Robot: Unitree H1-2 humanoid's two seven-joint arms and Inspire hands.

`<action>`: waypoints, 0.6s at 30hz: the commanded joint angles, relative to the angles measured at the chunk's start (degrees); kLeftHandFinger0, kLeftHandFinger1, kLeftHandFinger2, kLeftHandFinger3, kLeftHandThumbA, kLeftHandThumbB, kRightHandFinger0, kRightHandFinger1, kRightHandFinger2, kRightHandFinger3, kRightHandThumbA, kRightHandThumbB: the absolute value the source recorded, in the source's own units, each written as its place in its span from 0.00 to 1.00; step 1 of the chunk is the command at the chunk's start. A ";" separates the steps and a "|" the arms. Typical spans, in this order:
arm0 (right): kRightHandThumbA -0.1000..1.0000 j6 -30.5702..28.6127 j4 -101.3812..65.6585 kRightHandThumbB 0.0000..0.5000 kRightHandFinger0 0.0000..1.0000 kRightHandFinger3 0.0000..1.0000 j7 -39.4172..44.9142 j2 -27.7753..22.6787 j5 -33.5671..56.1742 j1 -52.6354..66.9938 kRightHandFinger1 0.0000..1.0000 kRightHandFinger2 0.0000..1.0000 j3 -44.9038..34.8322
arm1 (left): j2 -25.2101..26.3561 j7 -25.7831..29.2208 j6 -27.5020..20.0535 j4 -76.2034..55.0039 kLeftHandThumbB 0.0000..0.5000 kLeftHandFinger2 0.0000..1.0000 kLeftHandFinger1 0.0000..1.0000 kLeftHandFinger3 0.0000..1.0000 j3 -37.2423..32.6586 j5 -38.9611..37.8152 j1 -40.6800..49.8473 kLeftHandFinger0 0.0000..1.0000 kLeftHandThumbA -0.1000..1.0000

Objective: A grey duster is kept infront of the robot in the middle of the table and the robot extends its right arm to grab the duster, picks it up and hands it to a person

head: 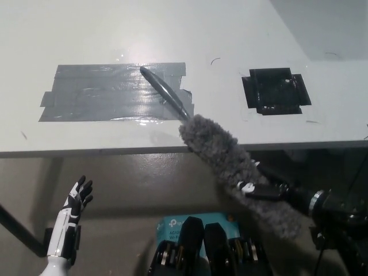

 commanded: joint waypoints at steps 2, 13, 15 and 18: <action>0.00 5.45 -18.77 0.36 0.00 1.00 -15.17 9.26 49.47 3.04 0.42 0.84 -11.35 | 0.70 0.74 -2.21 -0.91 0.62 1.00 1.00 1.00 0.44 0.39 -1.69 1.00 1.00; 0.00 5.45 -22.55 0.33 0.00 0.91 -17.69 13.14 54.09 6.69 0.18 0.72 -15.26 | 1.05 0.73 -1.80 -1.35 0.62 1.00 1.00 1.00 0.55 0.61 -1.60 1.00 1.00; 0.00 5.45 -22.80 0.34 0.00 0.89 -17.94 13.15 54.28 6.82 0.15 0.70 -15.40 | 1.08 0.69 -1.87 -1.29 0.62 1.00 1.00 1.00 0.53 0.61 -1.62 1.00 1.00; 0.00 5.45 -23.28 0.32 0.00 0.89 -17.95 12.93 55.85 7.11 0.12 0.69 -16.02 | 1.06 0.67 -2.20 -1.01 0.62 1.00 1.00 1.00 0.45 0.65 -1.73 1.00 1.00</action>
